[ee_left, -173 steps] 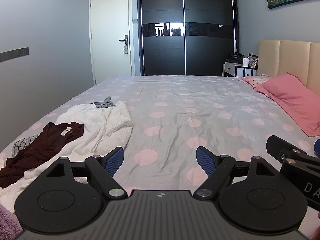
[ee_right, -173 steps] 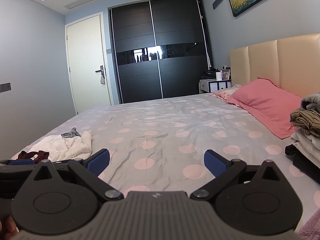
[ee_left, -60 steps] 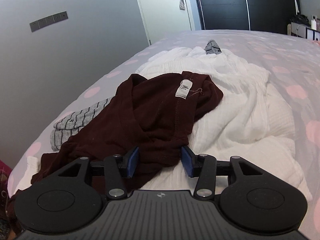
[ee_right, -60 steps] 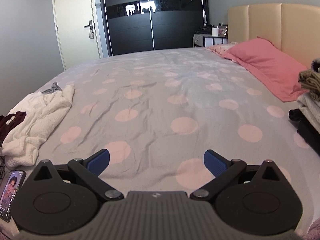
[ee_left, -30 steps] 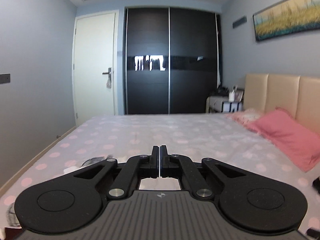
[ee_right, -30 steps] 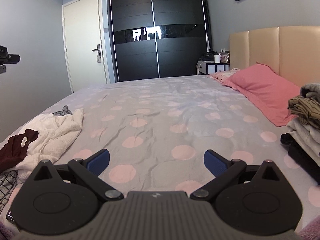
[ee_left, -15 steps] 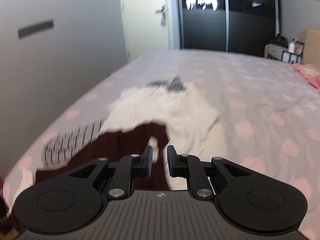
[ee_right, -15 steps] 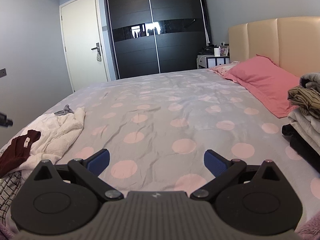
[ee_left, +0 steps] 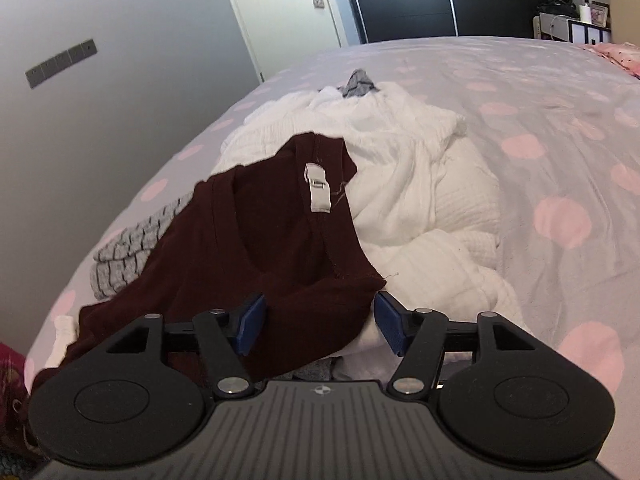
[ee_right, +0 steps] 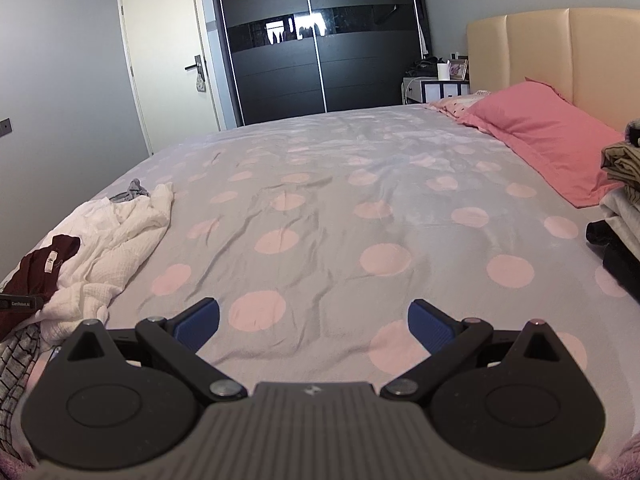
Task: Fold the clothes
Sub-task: 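Lift the maroon shirt with the left gripper off the clothes pile, then close the right gripper on the maroon shirt beside the left gripper, then raise the maroon shirt with both grippers, shaking it out to hang open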
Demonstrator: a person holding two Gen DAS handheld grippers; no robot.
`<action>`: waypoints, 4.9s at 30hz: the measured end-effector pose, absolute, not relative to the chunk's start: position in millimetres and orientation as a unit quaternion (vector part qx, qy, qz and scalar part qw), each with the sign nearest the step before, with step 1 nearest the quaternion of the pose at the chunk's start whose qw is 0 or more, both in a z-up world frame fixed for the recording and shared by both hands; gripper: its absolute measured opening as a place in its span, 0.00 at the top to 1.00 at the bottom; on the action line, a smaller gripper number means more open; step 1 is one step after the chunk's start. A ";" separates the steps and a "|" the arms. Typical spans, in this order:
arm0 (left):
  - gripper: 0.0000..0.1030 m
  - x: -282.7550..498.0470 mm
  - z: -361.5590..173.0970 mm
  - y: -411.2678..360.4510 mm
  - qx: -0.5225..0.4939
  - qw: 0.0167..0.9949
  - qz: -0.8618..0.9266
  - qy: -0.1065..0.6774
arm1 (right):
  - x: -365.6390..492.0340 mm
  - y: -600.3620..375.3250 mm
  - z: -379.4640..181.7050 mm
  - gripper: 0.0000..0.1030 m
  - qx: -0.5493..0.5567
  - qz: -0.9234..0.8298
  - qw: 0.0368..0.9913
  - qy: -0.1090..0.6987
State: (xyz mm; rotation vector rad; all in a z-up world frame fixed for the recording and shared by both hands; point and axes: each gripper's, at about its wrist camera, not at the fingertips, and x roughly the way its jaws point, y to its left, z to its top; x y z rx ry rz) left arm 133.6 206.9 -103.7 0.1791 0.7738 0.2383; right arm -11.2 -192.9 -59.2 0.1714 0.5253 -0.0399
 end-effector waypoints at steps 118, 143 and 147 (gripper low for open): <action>0.94 52.5 178.2 90.4 -0.090 0.945 -0.303 0.088 | -55.0 -231.4 159.8 0.96 -0.056 0.023 0.995 -0.081; 0.94 47.1 -65.5 124.9 -0.032 0.844 -0.163 0.511 | -9.8 -179.5 -78.9 0.86 -0.100 0.294 0.837 0.451; 0.94 41.0 -78.8 129.6 -0.057 0.844 -0.125 0.519 | -3.6 -181.6 -63.8 0.68 -0.119 0.306 0.828 0.454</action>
